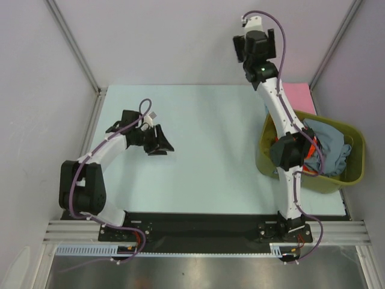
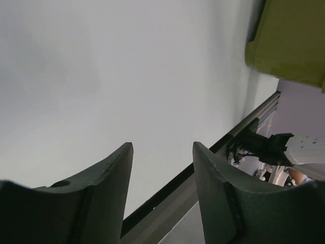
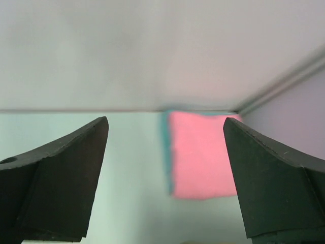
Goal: Fold and stack the t-shirts
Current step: Neatly place the folded tshirt to the corner
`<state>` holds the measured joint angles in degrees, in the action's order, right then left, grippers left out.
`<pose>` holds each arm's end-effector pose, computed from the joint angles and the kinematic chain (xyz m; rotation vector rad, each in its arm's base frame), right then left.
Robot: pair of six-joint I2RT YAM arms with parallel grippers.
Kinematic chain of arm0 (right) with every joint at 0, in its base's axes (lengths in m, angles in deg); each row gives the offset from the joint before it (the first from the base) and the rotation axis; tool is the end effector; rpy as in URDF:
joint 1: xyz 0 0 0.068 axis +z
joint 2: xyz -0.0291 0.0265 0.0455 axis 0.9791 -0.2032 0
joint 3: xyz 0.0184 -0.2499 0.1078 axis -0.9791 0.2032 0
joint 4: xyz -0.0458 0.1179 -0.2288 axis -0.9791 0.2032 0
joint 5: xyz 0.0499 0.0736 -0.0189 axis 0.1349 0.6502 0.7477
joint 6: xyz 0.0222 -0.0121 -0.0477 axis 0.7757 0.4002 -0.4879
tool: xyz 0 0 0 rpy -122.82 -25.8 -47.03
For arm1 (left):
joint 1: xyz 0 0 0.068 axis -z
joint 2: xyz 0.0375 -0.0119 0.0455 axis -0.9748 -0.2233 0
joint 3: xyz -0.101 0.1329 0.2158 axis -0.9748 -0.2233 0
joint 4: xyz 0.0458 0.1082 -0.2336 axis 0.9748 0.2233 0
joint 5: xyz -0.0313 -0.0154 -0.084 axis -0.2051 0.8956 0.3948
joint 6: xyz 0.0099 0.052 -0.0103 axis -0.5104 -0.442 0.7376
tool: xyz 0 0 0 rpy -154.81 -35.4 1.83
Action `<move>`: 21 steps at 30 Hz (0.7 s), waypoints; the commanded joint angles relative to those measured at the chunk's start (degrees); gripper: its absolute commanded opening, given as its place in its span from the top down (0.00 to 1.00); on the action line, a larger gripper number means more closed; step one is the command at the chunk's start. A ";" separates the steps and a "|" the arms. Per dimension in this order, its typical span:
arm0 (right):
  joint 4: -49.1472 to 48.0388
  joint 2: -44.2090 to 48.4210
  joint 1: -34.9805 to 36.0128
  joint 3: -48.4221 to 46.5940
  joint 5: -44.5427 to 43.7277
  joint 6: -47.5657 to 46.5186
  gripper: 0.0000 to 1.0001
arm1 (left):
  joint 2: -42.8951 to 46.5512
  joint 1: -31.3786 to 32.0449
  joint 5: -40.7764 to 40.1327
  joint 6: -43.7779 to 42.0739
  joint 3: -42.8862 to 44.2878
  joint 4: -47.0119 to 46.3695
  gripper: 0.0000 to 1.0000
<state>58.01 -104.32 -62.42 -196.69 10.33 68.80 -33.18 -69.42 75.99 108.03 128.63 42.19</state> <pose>0.4973 0.1214 0.4226 -0.1074 1.7022 -0.5326 0.2975 -0.0629 0.2168 -0.0976 2.6238 -1.0874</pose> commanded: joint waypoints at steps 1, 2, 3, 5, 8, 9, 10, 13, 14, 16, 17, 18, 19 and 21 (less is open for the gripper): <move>9.15 6.85 4.52 6.26 7.83 15.29 0.00 | 3.36 -0.30 3.40 0.66 2.42 -2.16 0.42; 8.89 10.78 5.93 13.16 9.43 18.87 0.00 | 4.41 0.14 3.58 0.66 2.77 -1.99 0.31; 8.02 12.56 9.33 16.54 12.75 20.13 0.00 | 4.94 0.49 3.32 0.57 3.04 -1.81 0.01; 7.48 16.60 12.25 26.96 16.81 24.95 0.00 | 6.52 1.54 2.71 0.66 3.30 -1.64 0.00; 4.68 24.51 17.79 39.38 20.60 36.02 0.00 | 10.56 2.07 1.30 1.36 1.20 -3.21 0.00; 1.97 26.88 18.85 48.56 23.04 42.49 0.00 | 13.10 2.16 -0.36 1.62 0.41 -3.74 0.00; 0.03 30.82 19.38 52.92 25.85 45.42 0.00 | 14.43 2.16 -1.59 2.15 -1.86 -4.96 0.00; -4.29 39.52 19.13 68.75 31.75 56.04 0.00 | 21.00 2.95 -6.69 5.75 -7.13 -8.04 0.00; -4.82 41.65 19.12 72.61 33.68 58.44 0.00 | 22.51 3.21 -7.57 7.50 -8.20 -8.14 0.00; -5.52 45.96 19.38 81.93 35.37 61.53 0.00 | 27.33 4.18 -11.86 8.48 -11.26 -8.40 0.00; -6.48 50.33 20.43 84.92 35.72 63.37 0.00 | 29.71 5.05 -12.84 9.00 -12.42 -8.92 0.00; -8.15 53.07 21.14 87.65 34.33 64.34 0.00 | 31.91 5.24 -13.46 9.36 -13.82 -9.80 0.00; -8.42 55.27 21.84 92.46 33.53 66.09 0.00 | 37.50 5.32 -14.60 9.88 -16.62 -11.90 0.00; -10.43 61.17 24.21 96.45 32.48 66.54 0.00 | 41.58 5.85 -14.96 11.12 -19.18 -13.67 0.00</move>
<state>55.61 -51.29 -41.11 -103.60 42.24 128.31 1.33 -64.37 65.13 115.88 112.56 34.01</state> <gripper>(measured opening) 0.995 0.996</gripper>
